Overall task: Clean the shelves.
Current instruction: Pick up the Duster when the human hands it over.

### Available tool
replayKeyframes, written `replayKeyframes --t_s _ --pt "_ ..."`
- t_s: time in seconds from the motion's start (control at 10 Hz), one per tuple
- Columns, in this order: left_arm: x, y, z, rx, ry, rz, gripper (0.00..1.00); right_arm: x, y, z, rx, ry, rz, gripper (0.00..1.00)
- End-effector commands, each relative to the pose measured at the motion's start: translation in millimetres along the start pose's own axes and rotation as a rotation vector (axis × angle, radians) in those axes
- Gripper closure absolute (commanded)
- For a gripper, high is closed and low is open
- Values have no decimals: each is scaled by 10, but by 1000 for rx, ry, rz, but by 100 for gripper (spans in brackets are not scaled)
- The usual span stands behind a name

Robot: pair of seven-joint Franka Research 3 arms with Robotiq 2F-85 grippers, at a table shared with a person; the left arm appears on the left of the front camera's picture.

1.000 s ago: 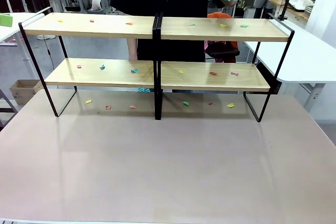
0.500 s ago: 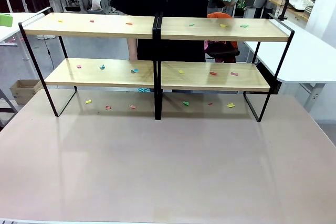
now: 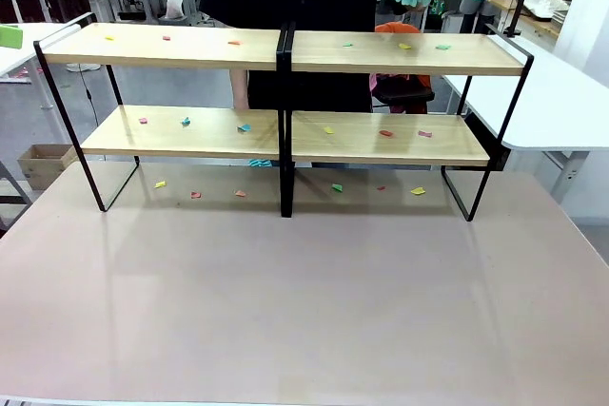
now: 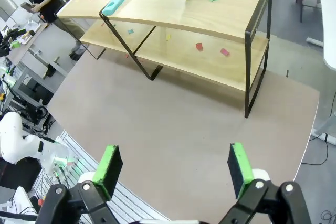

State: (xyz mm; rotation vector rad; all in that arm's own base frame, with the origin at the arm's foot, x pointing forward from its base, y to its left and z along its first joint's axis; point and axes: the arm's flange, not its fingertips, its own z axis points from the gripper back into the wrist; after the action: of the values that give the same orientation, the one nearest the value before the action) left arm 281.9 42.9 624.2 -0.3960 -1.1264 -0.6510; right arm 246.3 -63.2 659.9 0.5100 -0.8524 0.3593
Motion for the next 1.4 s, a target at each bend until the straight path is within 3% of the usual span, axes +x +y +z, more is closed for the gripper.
replayKeyframes --t_s 0.0,1.0,1.1,1.2,1.3 --pt "-3 -4 2 -6 2 -1 0 -24 -12 0 4 4 -5 0" --pt "-3 -4 2 -6 2 -1 0 -9 -9 6 -3 3 -4 0" --pt "-3 -4 2 -6 2 -1 0 229 10 -228 184 54 -19 0" --pt "-3 -4 2 -6 2 -1 0 653 222 -560 443 68 -161 0" --pt "-3 -4 2 -6 2 -1 0 1104 467 -954 496 96 -344 0"
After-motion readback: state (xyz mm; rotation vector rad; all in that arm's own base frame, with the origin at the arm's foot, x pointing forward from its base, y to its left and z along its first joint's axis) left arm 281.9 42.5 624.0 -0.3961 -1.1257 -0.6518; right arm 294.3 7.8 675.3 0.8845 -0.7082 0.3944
